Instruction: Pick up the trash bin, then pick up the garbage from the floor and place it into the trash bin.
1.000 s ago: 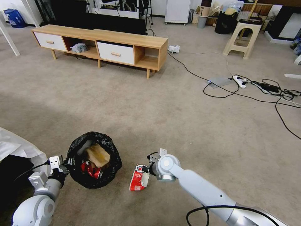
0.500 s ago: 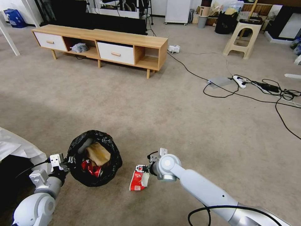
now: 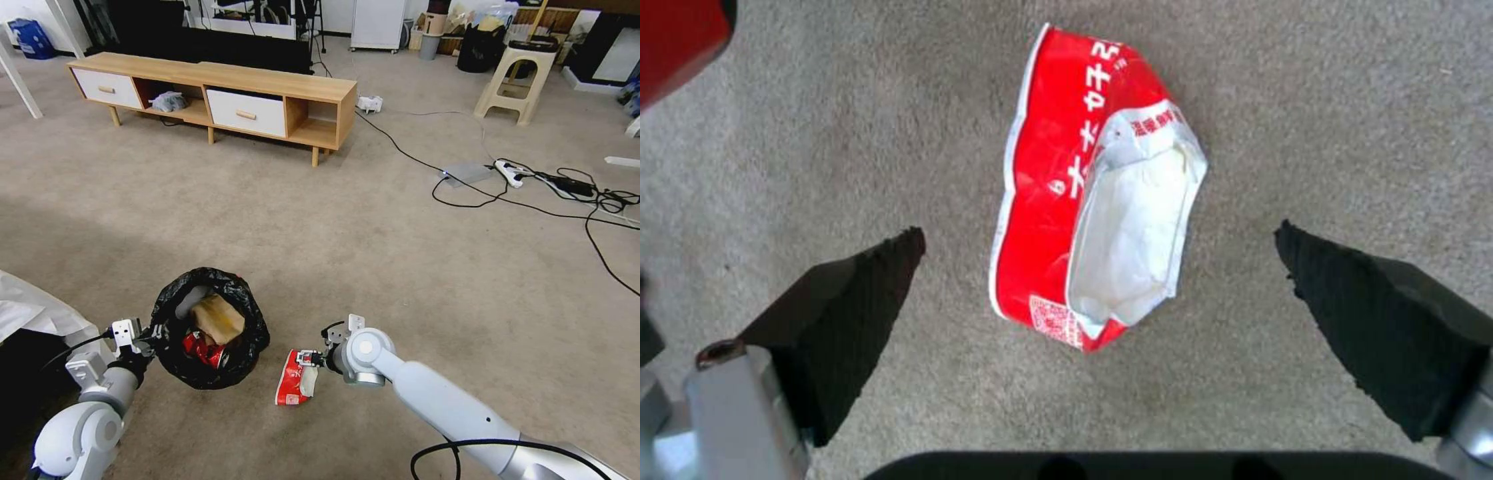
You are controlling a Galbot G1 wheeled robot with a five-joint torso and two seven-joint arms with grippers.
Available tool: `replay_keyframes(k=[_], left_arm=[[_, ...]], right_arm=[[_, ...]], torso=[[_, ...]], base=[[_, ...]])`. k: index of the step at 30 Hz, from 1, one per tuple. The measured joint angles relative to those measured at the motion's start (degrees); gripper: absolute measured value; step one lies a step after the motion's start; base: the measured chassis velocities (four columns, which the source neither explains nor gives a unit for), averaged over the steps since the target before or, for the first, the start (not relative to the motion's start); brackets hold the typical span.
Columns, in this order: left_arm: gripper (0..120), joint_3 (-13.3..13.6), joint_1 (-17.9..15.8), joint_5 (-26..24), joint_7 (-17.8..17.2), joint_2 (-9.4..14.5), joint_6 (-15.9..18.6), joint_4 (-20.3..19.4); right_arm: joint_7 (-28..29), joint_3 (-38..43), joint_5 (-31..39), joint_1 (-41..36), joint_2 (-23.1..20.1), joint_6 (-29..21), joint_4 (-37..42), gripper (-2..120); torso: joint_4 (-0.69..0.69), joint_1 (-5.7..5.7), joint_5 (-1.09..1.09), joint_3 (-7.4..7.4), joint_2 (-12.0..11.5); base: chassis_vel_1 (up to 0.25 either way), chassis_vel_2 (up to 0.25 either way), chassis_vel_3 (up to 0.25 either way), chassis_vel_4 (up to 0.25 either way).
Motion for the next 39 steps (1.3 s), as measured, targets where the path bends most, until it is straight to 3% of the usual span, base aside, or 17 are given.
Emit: replay_keyframes(k=[29,39], left_arm=[[1,-1.9,-1.8,-5.2,-1.9,2.2,1.6,-3.1],[1,-2.2,-4.1,-8.6,-2.9,4.1,2.6,-4.2]], right_arm=[[-0.4,-0.3,-1.3,-0.4,0.9,0.1,-0.4,100],[-0.5,-0.6,-1.6,-0.5,1.0,0.1,-0.6,100]], torso=[[0.0,0.0,-0.02,0.0,0.0],[0.0,0.0,-0.01,0.0,0.0]], base=[[0.0,0.0,0.0,0.0],[0.0,0.0,0.0,0.0]])
